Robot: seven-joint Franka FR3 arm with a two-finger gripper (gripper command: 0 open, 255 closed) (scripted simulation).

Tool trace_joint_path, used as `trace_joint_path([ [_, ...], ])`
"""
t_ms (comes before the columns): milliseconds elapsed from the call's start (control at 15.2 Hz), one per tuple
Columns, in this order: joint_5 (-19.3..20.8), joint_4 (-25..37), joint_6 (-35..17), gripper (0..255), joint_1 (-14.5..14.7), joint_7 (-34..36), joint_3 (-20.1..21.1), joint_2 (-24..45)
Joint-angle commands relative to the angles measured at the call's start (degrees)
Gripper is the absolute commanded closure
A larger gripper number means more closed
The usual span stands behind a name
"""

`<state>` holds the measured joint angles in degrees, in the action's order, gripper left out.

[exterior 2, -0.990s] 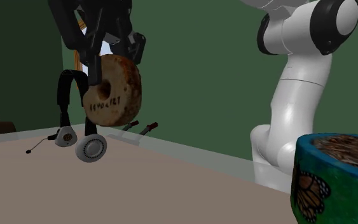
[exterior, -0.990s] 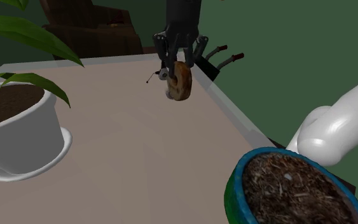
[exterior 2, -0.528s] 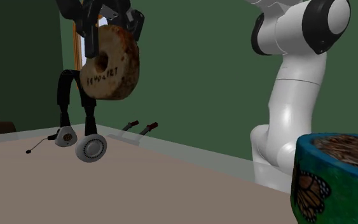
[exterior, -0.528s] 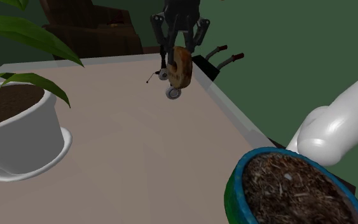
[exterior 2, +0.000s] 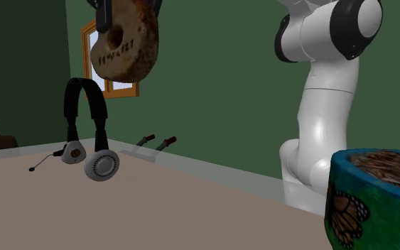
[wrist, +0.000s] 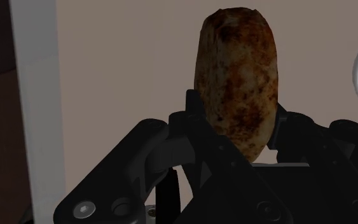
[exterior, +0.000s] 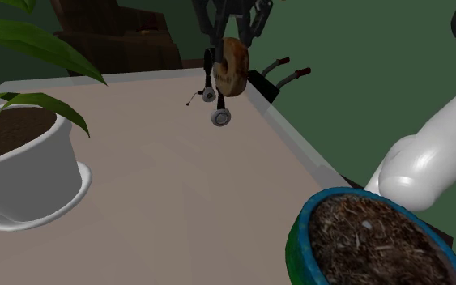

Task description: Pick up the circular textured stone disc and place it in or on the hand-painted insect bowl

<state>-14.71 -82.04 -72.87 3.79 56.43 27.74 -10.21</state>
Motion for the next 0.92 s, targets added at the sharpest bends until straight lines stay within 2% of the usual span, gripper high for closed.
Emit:
trace_joint_path([
  [0,-1.47,-2.19,0.40,255,0.35,0.51,-0.13,-3.05],
  [396,-6.36,-9.20,1.90,255,2.42,3.29,-0.23,-13.16],
  [858,-11.59,-13.66,4.83,255,5.49,8.52,0.57,-22.71],
])
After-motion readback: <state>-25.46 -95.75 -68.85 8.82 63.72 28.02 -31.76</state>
